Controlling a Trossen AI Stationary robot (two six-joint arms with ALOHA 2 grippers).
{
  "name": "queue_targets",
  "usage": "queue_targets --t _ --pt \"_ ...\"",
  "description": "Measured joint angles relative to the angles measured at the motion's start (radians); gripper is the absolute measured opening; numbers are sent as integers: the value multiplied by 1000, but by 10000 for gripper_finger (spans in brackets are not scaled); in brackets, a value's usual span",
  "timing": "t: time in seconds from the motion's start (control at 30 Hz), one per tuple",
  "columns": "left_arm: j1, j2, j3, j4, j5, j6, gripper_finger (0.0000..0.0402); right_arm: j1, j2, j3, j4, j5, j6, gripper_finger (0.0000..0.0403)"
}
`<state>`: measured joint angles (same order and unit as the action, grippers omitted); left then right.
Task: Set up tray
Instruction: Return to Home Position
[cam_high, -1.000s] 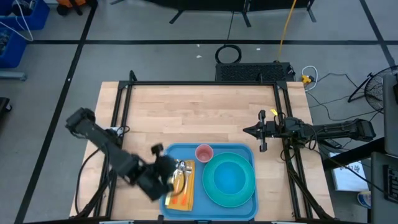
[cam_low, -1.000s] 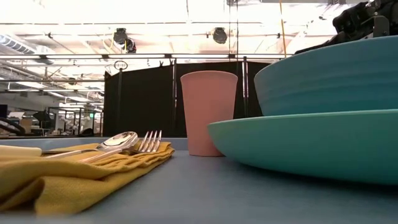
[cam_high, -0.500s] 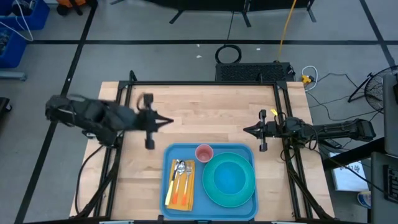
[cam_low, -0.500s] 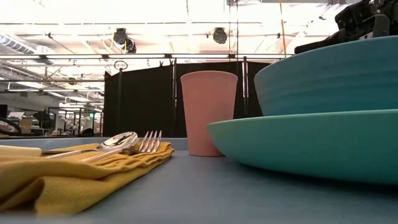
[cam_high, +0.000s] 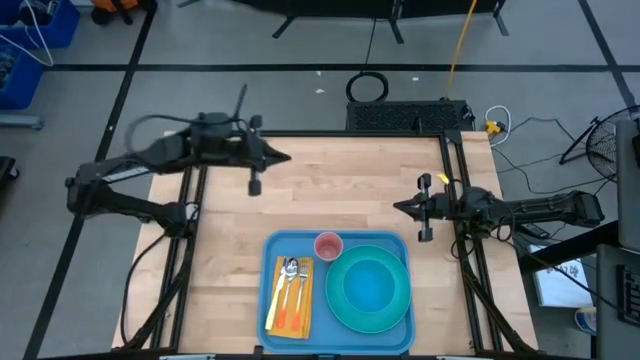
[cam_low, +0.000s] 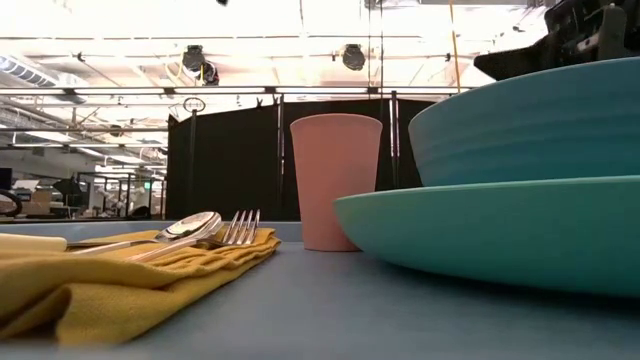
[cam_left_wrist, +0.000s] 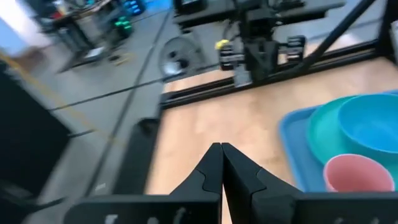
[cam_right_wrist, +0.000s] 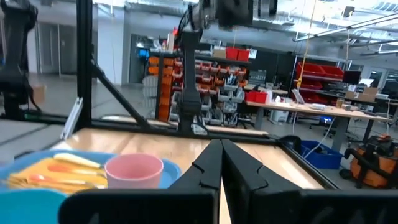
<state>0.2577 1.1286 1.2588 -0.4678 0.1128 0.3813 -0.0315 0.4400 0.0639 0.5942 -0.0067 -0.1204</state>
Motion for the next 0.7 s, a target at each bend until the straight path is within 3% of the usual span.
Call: queue_targets --t 0.13,0.23,0.4,0.57,0.7 --pt "42 -6 -247 270 153 -44 2 0 0 0 19 0 46 0" --pt "19 -26 -413 424 183 -69 2 0 0 0 9 0 81 0" --pt "-65 -145 -635 558 69 -141 1 0 1 0 -32 0 93 0" --pt "-179 -350 -829 612 -61 -183 1 0 2 0 -98 0 120 0" --pt "-228 -498 -977 729 -93 -211 1 0 2 0 -129 2 124 0"
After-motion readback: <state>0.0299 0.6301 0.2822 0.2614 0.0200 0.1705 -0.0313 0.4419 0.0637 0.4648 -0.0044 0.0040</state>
